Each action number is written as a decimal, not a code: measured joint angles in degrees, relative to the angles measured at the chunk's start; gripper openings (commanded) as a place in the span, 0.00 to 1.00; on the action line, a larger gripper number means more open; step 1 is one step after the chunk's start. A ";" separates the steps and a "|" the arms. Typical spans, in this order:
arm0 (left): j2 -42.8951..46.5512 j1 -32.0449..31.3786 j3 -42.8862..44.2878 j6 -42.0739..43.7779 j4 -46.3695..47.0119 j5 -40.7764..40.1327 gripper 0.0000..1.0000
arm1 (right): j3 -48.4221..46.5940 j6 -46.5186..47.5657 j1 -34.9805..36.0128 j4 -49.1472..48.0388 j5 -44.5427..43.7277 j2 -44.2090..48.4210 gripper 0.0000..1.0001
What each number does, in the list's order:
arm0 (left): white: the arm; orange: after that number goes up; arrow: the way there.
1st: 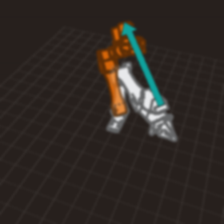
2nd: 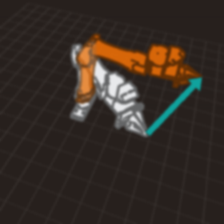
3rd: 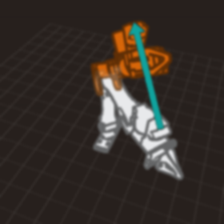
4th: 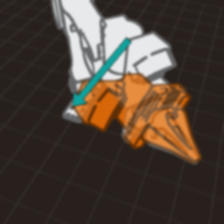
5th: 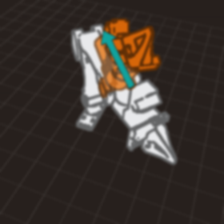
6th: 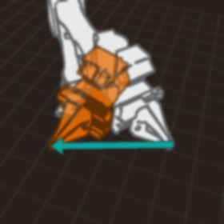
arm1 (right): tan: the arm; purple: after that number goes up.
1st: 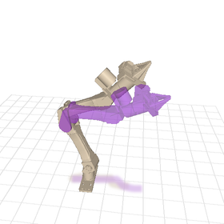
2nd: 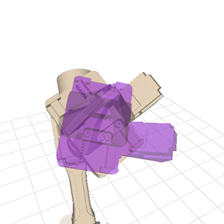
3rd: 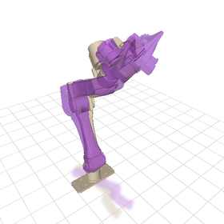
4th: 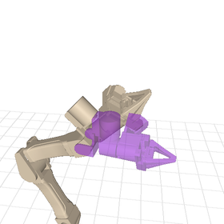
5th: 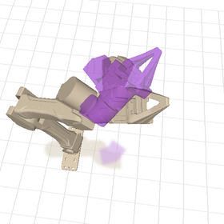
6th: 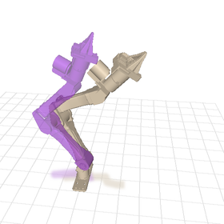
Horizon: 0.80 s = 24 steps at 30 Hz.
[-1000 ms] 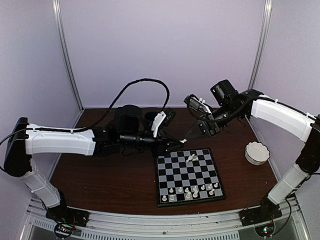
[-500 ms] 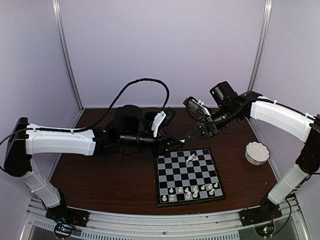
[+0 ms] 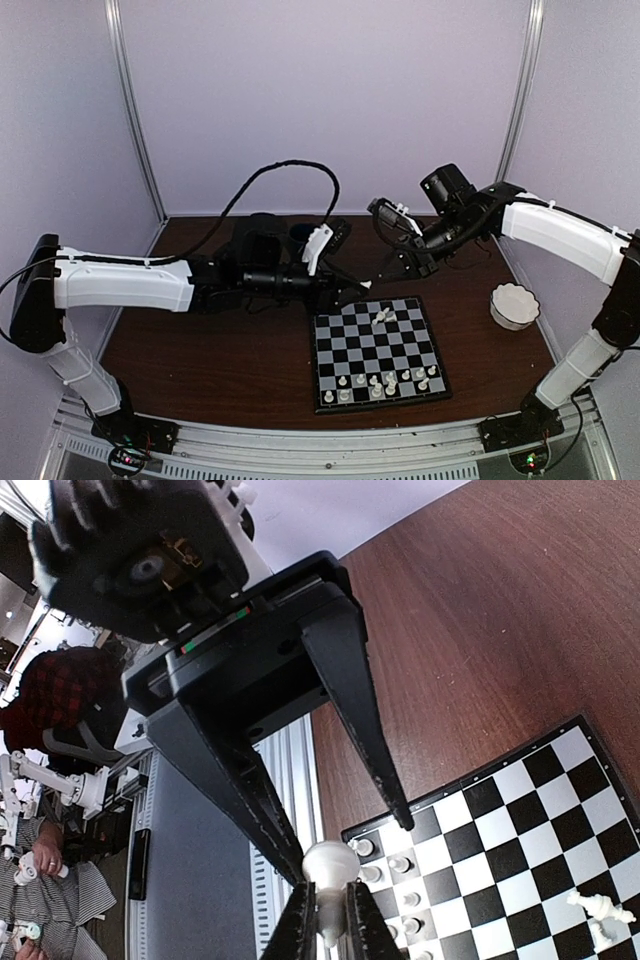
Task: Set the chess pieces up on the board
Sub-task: Pass from the left arm to the right, then place the bishop on f1.
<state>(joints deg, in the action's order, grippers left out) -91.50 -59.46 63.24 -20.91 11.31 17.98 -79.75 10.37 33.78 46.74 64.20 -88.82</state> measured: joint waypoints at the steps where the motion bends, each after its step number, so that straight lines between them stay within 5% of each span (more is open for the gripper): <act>1: 0.00 0.00 0.00 0.09 -0.46 -0.57 0.45 | 0.00 0.39 -0.09 0.28 -0.39 0.15 0.05; 24: 8.74 -0.22 -2.58 3.80 -19.37 -21.03 0.49 | 4.48 16.87 -4.24 13.03 -15.02 13.35 0.05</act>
<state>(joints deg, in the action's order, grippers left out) -82.76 -59.68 60.66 -17.10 -8.05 -3.05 -75.26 27.24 29.54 59.77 49.19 -75.46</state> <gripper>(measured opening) 0.484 0.077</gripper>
